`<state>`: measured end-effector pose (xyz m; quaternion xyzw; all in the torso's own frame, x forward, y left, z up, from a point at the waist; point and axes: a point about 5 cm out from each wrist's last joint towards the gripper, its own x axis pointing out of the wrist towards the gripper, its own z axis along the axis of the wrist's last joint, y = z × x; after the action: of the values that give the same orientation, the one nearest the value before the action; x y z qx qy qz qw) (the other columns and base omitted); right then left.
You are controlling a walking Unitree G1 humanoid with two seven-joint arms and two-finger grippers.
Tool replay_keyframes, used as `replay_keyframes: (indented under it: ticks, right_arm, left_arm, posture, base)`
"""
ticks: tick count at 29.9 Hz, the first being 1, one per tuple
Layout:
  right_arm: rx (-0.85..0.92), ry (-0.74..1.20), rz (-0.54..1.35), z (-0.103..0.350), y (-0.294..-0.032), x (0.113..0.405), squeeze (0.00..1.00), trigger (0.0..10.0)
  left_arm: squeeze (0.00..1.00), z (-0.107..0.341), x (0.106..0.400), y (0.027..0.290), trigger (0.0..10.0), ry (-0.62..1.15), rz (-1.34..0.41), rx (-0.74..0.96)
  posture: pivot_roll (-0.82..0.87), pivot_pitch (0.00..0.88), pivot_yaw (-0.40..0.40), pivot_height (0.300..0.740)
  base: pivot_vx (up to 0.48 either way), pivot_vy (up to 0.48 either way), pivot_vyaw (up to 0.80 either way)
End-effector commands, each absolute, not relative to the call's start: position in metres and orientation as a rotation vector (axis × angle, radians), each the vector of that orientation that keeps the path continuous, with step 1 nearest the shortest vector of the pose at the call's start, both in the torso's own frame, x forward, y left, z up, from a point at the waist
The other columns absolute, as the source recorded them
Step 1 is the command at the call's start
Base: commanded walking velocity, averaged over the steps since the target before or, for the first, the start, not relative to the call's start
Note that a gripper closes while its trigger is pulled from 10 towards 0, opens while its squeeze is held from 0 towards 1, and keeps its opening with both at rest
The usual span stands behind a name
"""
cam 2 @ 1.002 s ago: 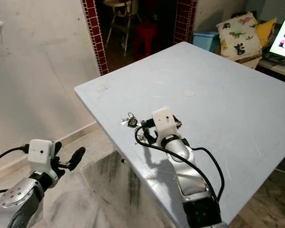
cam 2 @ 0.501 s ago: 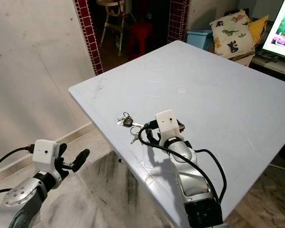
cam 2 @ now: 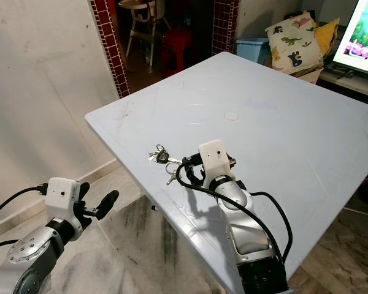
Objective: Hang keys on a hook
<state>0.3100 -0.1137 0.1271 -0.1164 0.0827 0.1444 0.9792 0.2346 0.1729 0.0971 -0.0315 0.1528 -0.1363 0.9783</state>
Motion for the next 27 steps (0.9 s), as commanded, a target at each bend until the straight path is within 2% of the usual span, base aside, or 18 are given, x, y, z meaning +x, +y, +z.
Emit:
replay_keyframes:
  ticks: [1,12,27]
  right_arm:
    - [-0.230,0.133,0.304,0.1315,-0.1098,0.3088,0.00,10.0]
    - [-0.245,0.112,0.279,0.1330,-0.1171,0.3107,0.00,10.0]
    - [-0.211,0.147,0.298,0.1298,-0.1143,0.3087,0.00,10.0]
  left_arm:
    - [0.00,0.0960,0.2344,0.1749,10.0,0.320,-0.274,-0.045]
    - [0.00,0.0972,0.2357,0.1737,10.0,0.315,-0.278,-0.052]
    - [0.00,0.0998,0.2413,0.1726,10.0,0.302,-0.297,-0.029]
  posture:
    - [0.05,0.000,0.057,0.740]
    - [0.05,0.000,0.056,0.740]
    - [0.05,0.000,0.059,0.740]
  base:
    - [0.000,0.000,0.00]
    - [0.000,0.000,0.00]
    - [0.000,0.000,0.00]
